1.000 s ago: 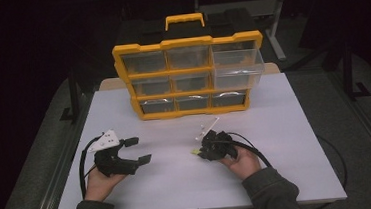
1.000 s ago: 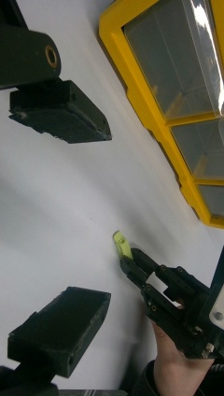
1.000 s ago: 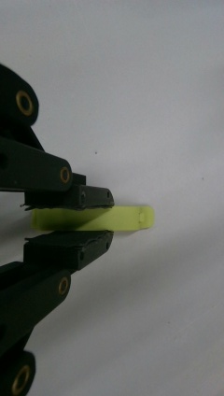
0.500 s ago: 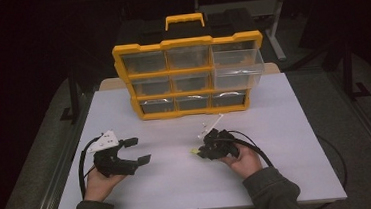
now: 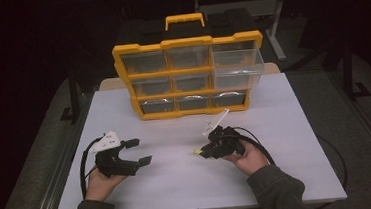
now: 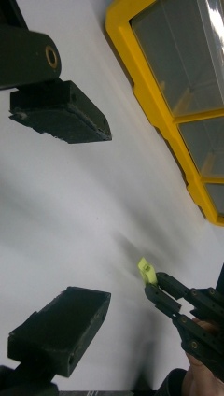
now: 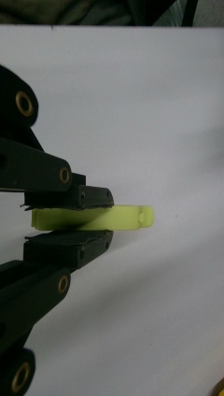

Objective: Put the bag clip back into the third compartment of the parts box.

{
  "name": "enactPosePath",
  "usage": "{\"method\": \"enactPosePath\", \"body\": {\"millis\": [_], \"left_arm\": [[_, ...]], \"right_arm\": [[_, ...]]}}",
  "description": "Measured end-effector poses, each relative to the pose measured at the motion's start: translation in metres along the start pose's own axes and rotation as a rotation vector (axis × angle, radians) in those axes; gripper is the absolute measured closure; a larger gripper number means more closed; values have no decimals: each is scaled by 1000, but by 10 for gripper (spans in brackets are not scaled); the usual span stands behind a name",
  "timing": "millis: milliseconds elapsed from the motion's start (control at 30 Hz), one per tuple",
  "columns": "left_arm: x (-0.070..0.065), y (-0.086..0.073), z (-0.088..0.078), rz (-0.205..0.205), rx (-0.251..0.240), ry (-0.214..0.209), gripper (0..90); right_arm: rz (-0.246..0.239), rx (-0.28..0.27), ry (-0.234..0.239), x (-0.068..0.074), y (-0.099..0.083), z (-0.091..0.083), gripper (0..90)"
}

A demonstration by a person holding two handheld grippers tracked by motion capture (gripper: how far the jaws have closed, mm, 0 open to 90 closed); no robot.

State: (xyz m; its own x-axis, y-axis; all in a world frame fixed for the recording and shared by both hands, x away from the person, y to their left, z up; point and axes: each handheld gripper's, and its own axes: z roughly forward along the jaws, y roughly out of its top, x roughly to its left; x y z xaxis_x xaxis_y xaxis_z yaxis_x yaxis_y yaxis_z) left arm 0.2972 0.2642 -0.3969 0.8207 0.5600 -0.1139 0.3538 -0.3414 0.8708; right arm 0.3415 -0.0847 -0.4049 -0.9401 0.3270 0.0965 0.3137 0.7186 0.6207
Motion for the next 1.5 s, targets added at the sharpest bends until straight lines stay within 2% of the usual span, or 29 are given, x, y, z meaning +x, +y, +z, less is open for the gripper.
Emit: {"method": "enactPosePath", "body": {"millis": [100, 200, 267, 367, 500, 700, 800, 867, 1067, 1167, 1233, 1300, 1367, 1500], "left_arm": [[-1, 0, -1, -1, -1, 3, 187], [0, 0, -2, 1, -1, 4, 188], [-1, 0, -1, -13, -19, 1, 188], [0, 0, -2, -6, -19, 3, 188], [1, 0, -3, 14, -8, 5, 188], [1, 0, -4, 3, -19, 7, 190], [1, 1, -5, 10, -20, 7, 190], [0, 1, -5, 1, -28, 6, 191], [0, 0, -4, -9, -30, 5, 191], [-1, 1, -3, -10, -34, 0, 195], [-2, 0, -3, -25, -32, -3, 196], [-2, 0, -3, -25, -31, -1, 195], [-2, 0, -4, -28, -30, -2, 195], [-1, 0, -4, -20, -27, -1, 194]], "right_arm": [[13, 4, 14, 1, 2, -7, 767], [-14, -12, 22, 3, 7, -14, 767], [-19, -14, 29, 4, 10, -17, 767], [-26, -22, 45, 6, 16, -23, 767], [-36, -21, 60, 7, 24, -30, 766], [-63, -3, 62, 10, 35, -40, 767], [-64, -24, 73, 10, 38, -47, 767], [-73, -39, 81, 9, 41, -52, 767], [-78, -51, 87, 10, 49, -66, 767], [-106, -61, 95, 10, 54, -71, 768], [-109, -64, 99, 10, 58, -75, 768], [-83, -44, 105, 13, 62, -81, 767], [-115, -63, 99, 11, 65, -84, 768], [-112, -77, 110, 11, 72, -95, 767]]}}
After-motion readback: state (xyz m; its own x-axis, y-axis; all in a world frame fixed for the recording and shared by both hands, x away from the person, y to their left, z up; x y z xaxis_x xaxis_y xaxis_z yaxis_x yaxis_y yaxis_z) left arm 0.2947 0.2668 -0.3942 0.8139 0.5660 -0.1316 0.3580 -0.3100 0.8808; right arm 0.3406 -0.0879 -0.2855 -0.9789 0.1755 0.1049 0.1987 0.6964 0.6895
